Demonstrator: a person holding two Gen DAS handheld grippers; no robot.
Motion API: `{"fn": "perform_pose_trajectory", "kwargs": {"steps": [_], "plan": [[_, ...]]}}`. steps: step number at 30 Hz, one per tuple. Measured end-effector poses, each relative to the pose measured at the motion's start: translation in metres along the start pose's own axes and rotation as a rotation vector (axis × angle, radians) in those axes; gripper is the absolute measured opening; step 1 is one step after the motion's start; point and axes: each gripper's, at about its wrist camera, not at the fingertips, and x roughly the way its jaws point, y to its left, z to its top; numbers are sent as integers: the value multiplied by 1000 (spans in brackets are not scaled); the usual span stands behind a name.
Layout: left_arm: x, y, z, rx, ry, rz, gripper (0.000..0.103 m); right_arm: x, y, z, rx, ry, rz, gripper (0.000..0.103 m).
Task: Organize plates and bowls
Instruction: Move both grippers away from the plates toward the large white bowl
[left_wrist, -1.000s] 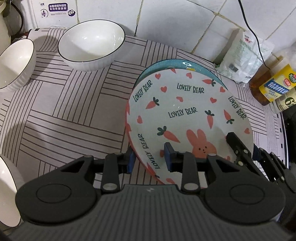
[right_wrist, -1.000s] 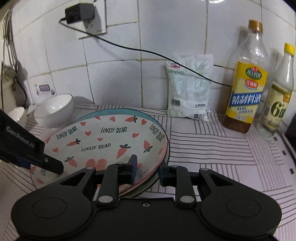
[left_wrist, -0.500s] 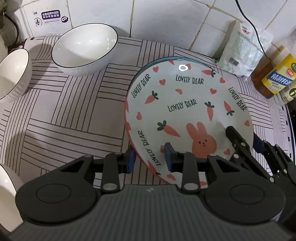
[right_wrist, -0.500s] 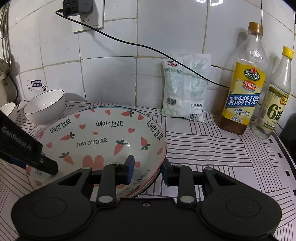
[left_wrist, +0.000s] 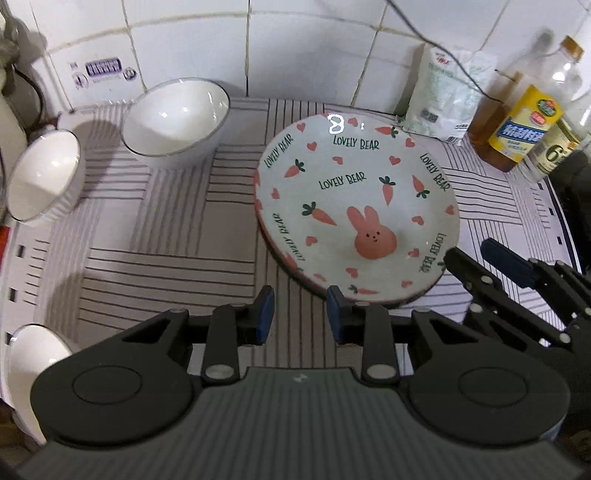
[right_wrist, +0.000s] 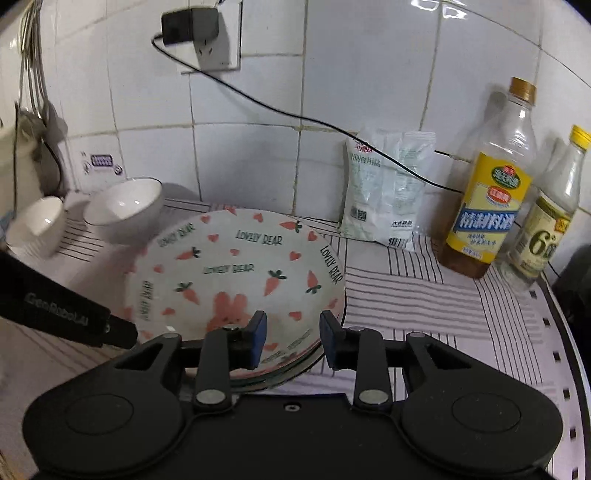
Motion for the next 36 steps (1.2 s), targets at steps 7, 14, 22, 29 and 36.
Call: {"fn": "perform_pose_trajectory", "kwargs": {"steps": [7, 14, 22, 29, 36], "plan": [[-38, 5, -14, 96, -17, 14, 31, -41, 9, -3, 40, 9, 48, 40], [-73, 12, -31, 136, -29, 15, 37, -78, 13, -3, 83, -17, 67, 57], [-104, 21, -50, 159, -59, 13, 49, -111, 20, -3, 121, -34, 119, 71], [-113, 38, -67, 154, -56, 15, 63, -130, 47, -15, 26, -50, 128, 88], [-118, 65, -83, 131, -66, 24, 76, -139, 86, -35, -156, -84, 179, 92]]}}
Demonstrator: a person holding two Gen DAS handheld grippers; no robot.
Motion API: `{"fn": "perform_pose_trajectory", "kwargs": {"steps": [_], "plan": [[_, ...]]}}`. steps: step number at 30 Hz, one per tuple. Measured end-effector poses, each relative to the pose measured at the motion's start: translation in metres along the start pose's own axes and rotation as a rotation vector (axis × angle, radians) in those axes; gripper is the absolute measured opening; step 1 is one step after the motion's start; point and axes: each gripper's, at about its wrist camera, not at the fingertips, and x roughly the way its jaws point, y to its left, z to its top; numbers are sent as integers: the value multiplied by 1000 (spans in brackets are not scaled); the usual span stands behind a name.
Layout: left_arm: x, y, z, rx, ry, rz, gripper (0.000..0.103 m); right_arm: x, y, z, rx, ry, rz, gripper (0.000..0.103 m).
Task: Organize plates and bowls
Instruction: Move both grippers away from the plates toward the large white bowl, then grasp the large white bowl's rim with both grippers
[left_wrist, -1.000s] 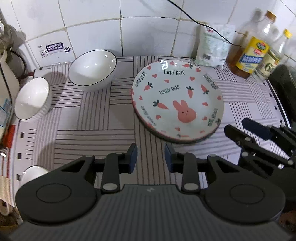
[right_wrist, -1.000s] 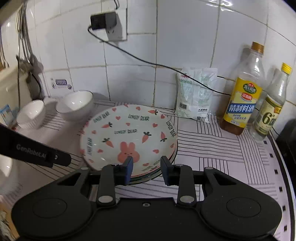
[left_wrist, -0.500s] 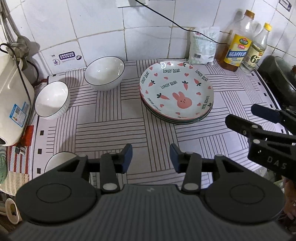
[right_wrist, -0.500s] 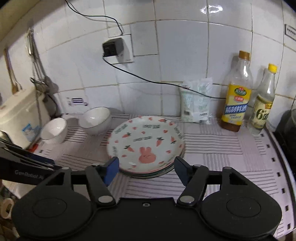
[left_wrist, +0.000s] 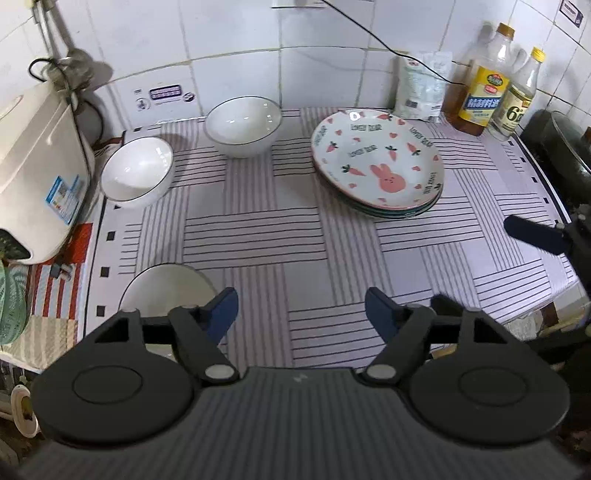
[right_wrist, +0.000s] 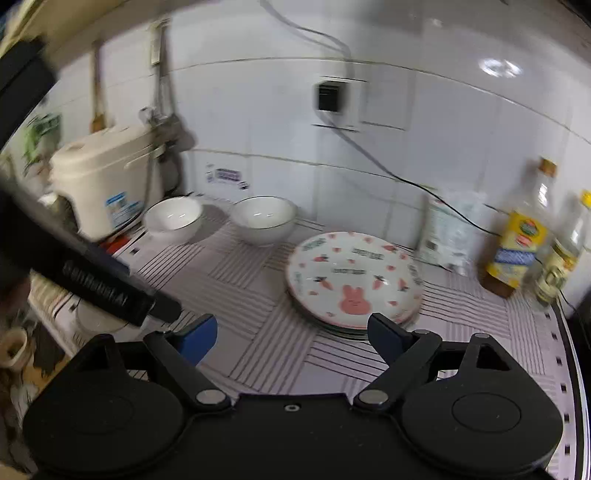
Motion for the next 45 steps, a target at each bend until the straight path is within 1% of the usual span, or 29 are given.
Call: {"fn": "perform_pose_trajectory", "kwargs": {"steps": [1, 2, 4, 7, 11, 14, 16, 20, 22, 24, 30, 33, 34, 35, 37, 38, 39, 40, 41, 43, 44, 45], "plan": [[0, 3, -2, -4, 3, -2, 79, 1, 5, -1, -18, -2, 6, 92], [0, 7, -4, -10, 7, -6, 85, 2, 11, -3, -35, -3, 15, 92], [0, 15, -8, -28, 10, -9, 89, 6, 20, -6, -54, -4, 36, 92], [3, 25, -12, -51, 33, 0, 89, 15, 31, -8, -56, 14, 77, 93], [3, 43, -15, -108, 46, -10, 89, 27, 49, -12, -65, 73, 149, 93], [4, 57, -18, -130, 48, 13, 89, 36, 63, -14, -83, 87, 181, 93], [6, 67, -22, -148, 57, 21, 89, 44, 70, -15, -70, 90, 207, 93], [12, 94, -30, -195, 75, 53, 89, 66, 85, -17, -21, 113, 281, 93], [18, 108, -33, -232, 85, 88, 89, 78, 93, -20, -9, 132, 320, 93], [23, 119, -34, -247, 87, 115, 89, 87, 100, -21, -3, 151, 349, 93], [39, 144, -43, -286, 109, 141, 89, 102, 113, -22, 4, 144, 394, 92], [48, 151, -49, -283, 125, 148, 85, 110, 113, -23, 29, 128, 409, 92], [51, 152, -51, -279, 126, 151, 83, 112, 113, -22, 46, 122, 417, 91], [54, 153, -52, -278, 126, 151, 79, 115, 112, -22, 65, 120, 425, 89], [58, 155, -55, -283, 123, 140, 75, 121, 110, -21, 94, 120, 436, 83], [61, 156, -55, -286, 122, 133, 69, 124, 110, -21, 105, 118, 440, 81], [64, 157, -56, -288, 127, 134, 67, 128, 111, -20, 111, 117, 442, 76], [67, 157, -56, -289, 130, 135, 65, 131, 112, -20, 117, 119, 440, 68], [71, 158, -56, -296, 135, 137, 65, 134, 113, -20, 121, 129, 433, 64], [78, 160, -56, -318, 144, 161, 63, 142, 115, -20, 130, 159, 414, 46], [81, 160, -56, -318, 144, 173, 58, 145, 114, -20, 141, 162, 410, 43], [83, 159, -56, -312, 147, 175, 54, 145, 114, -21, 156, 160, 405, 36]]}}
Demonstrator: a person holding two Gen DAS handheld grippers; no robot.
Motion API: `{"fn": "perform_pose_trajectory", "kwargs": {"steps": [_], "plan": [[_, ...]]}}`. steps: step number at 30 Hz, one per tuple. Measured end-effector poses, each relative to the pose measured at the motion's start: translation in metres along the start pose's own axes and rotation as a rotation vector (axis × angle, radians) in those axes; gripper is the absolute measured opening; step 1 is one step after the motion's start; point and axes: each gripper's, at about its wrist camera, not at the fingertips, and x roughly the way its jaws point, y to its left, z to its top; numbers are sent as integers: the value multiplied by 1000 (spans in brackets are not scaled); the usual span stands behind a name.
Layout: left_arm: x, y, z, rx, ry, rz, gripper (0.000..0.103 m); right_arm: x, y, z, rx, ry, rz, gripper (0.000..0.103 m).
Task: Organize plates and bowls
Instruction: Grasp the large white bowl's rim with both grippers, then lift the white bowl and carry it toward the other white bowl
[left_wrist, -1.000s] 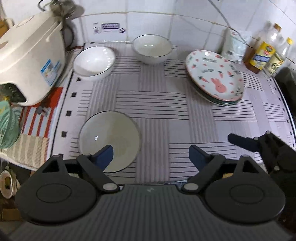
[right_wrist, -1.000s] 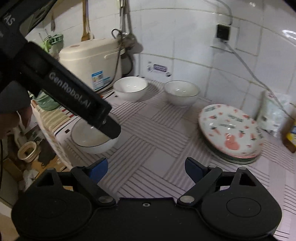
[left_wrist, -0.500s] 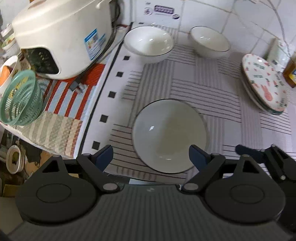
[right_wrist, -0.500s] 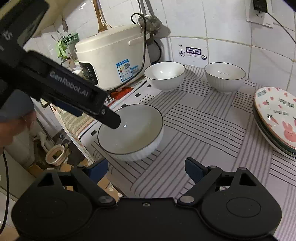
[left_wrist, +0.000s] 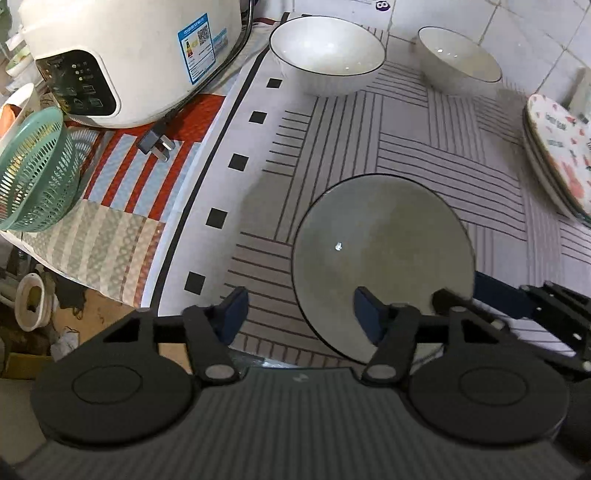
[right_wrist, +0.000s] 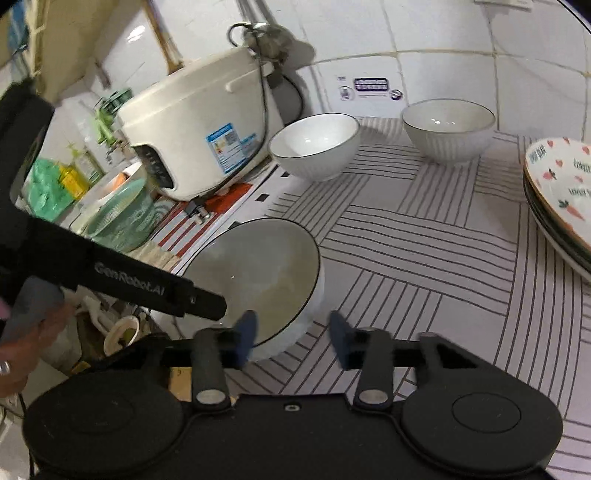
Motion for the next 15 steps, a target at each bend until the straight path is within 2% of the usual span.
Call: {"fn": "perform_pose_trajectory", "kwargs": {"steps": [2, 3, 4, 5, 7, 12, 15], "plan": [[4, -3, -2, 9, 19, -17, 35, 2, -3, 1, 28, -6, -15, 28], [5, -4, -4, 3, 28, -32, 30, 3, -4, 1, 38, -8, -26, 23], [6, -6, -5, -7, 33, -47, 22, 4, -6, 0, 42, -9, -30, 20], [7, -6, -6, -27, 35, -70, 17, 4, -7, 0, 46, -11, -39, 19], [2, -7, -10, -84, -10, -81, 17, 5, -10, -1, 56, -15, -48, 16], [-6, -23, -6, -44, -47, -94, 17, 2, -19, -5, 78, -23, -67, 17], [-9, -34, 0, -20, -58, -118, 17, -9, -30, -4, 108, -64, -50, 17]]}}
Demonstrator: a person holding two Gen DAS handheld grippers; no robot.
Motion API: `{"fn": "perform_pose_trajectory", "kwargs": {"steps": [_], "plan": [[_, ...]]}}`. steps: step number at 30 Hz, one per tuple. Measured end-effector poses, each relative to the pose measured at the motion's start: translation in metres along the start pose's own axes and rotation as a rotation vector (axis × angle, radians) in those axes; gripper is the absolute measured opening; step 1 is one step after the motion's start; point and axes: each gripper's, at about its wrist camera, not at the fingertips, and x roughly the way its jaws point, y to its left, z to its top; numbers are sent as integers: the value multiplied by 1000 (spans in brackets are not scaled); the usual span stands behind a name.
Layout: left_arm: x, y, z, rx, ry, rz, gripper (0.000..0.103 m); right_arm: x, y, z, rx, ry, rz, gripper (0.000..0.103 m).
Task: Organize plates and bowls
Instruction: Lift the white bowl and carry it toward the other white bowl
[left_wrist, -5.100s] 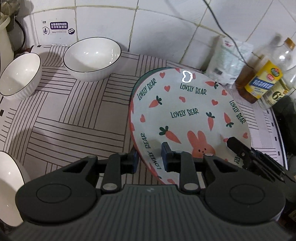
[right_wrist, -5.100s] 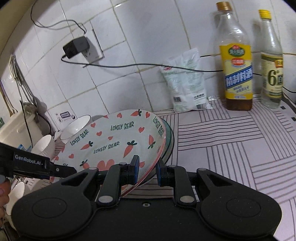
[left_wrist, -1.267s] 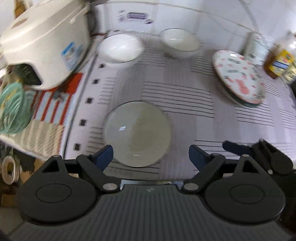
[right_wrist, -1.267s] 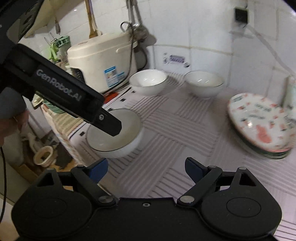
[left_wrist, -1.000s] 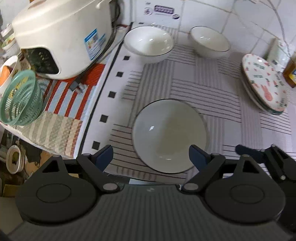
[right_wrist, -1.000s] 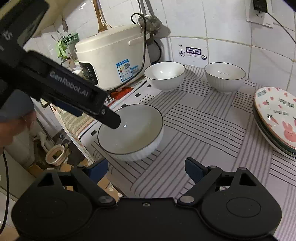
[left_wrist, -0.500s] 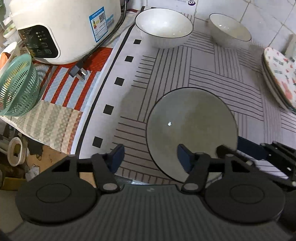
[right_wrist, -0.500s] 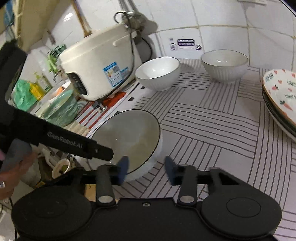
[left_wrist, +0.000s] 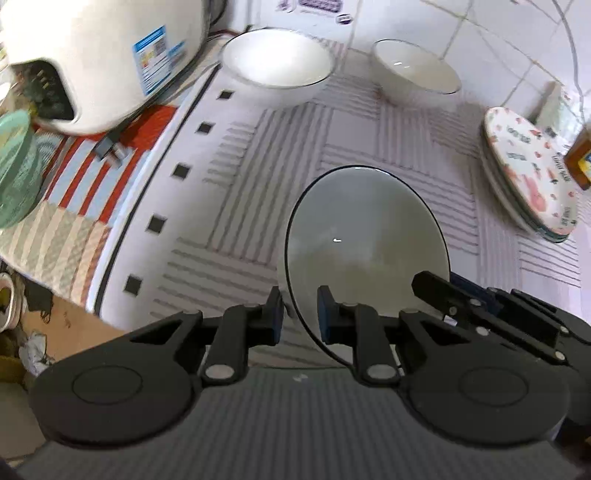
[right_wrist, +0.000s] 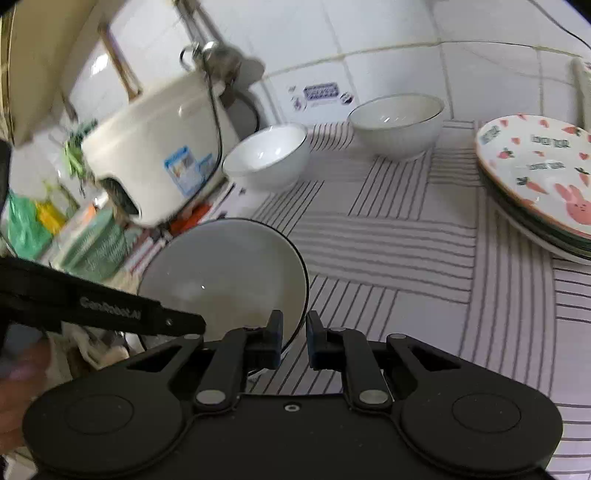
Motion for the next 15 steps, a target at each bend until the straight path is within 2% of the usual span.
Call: {"fn": "perform_pose_trajectory", "kwargs": {"steps": [7, 15], "plan": [[-4, -32, 20, 69, -40, -38, 18, -21, -22, 17, 6, -78, -35, 17], [10, -52, 44, 92, -48, -36, 18, -27, -43, 38, -16, -131, -76, 17]]}}
